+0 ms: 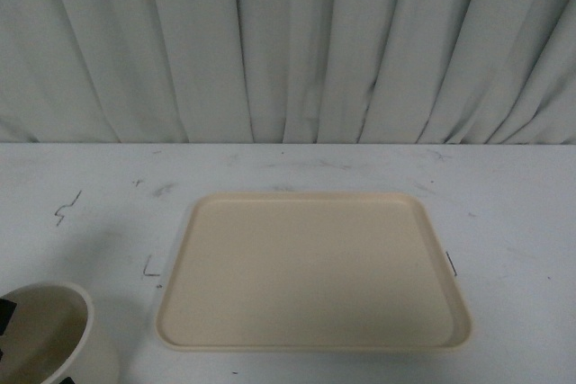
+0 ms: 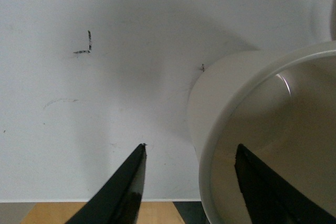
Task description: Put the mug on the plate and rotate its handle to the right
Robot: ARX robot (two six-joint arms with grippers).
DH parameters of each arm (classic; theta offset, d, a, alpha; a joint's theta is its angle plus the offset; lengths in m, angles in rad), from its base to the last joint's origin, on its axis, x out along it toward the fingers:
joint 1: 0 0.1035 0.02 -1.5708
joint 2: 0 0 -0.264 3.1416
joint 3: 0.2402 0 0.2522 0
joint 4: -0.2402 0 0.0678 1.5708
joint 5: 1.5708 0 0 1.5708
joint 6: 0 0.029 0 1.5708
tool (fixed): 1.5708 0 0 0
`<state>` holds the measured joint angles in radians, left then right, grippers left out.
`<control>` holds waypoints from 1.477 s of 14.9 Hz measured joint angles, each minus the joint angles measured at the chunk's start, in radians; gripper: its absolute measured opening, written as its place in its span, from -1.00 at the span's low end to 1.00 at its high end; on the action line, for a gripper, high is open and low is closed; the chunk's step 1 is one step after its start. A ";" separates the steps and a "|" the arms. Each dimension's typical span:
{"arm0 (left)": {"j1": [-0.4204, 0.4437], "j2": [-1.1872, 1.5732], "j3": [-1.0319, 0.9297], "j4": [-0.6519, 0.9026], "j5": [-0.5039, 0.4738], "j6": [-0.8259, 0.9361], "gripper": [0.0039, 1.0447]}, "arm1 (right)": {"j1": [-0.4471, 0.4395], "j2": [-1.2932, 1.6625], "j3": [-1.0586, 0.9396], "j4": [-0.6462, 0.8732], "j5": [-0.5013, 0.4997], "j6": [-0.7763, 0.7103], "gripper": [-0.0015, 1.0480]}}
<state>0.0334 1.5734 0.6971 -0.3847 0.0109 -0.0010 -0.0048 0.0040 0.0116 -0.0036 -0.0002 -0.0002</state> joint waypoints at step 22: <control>-0.414 0.366 0.740 -0.151 0.055 0.055 0.16 | 0.000 0.000 0.000 0.000 0.000 0.000 0.87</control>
<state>-0.3801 1.9392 1.4376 -0.5354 0.0654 0.0540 -0.0048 0.0040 0.0116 -0.0036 -0.0006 -0.0002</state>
